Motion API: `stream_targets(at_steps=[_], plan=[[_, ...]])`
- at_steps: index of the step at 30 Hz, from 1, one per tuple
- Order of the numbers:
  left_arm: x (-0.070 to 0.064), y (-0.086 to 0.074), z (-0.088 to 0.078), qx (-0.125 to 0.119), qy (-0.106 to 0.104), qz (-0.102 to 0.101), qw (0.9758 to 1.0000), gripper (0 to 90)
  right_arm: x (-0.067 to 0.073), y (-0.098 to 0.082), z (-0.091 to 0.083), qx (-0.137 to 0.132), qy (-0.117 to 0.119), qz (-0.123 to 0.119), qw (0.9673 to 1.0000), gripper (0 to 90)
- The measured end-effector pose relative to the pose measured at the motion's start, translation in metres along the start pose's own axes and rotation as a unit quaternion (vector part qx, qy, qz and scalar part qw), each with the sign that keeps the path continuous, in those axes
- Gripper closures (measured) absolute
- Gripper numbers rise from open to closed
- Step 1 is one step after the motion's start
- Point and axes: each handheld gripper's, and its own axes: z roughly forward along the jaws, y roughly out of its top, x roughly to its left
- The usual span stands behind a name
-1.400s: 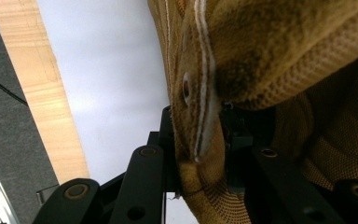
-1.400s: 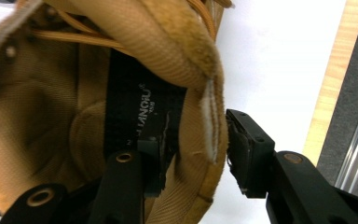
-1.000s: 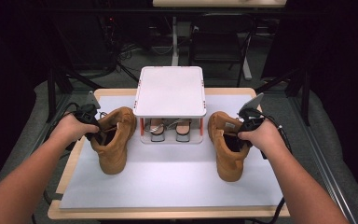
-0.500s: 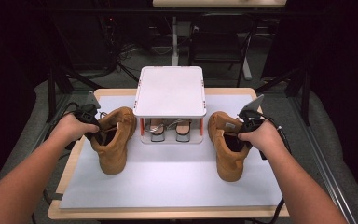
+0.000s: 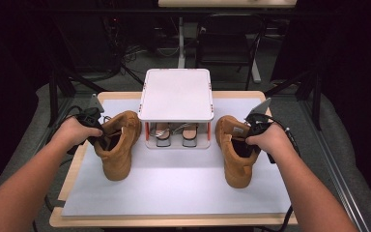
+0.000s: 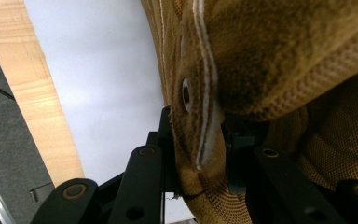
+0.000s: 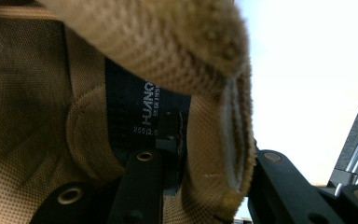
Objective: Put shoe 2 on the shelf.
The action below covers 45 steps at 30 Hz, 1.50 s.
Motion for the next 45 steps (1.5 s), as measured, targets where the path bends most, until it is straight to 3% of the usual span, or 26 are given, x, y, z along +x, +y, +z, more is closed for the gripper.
stream_targets(at_steps=[6, 13, 15, 17, 19, 33, 41, 45], plan=[[0.001, 0.001, 0.0, 0.003, -0.005, -0.006, 1.0, 75.2, -0.001, 0.001, -0.001, 0.012, 0.001, -0.003, 0.9999, 74.8], [0.004, 0.002, 0.0, 0.01, -0.016, -0.008, 0.9998, 75.9, -0.002, 0.001, -0.001, 0.005, 0.005, 0.003, 1.0, 76.7], [0.005, 0.002, 0.0, 0.008, -0.02, -0.01, 0.9997, 76.2, -0.003, 0.001, -0.002, 0.014, 0.007, -0.004, 0.9999, 77.1], [0.006, 0.002, 0.0, 0.007, -0.022, -0.015, 0.9996, 76.6, -0.004, 0.0, -0.001, 0.003, 0.012, 0.004, 0.9999, 77.2], [0.006, 0.002, -0.001, 0.008, -0.022, -0.015, 0.9996, 76.6, -0.005, 0.001, -0.002, 0.013, 0.01, -0.002, 0.9999, 77.2], [0.011, 0.0, -0.001, -0.003, -0.045, -0.007, 0.9989, 78.7, -0.009, 0.001, -0.001, 0.005, 0.037, 0.007, 0.9993, 79.5], [0.015, -0.001, 0.0, -0.002, -0.064, -0.021, 0.9977, 79.2, -0.011, -0.001, 0.0, 0.003, 0.062, 0.02, 0.9978, 80.4], [0.014, 0.0, -0.001, -0.004, -0.071, -0.025, 0.9972, 79.6, -0.012, -0.001, -0.001, 0.004, 0.067, 0.014, 0.9977, 80.8]])
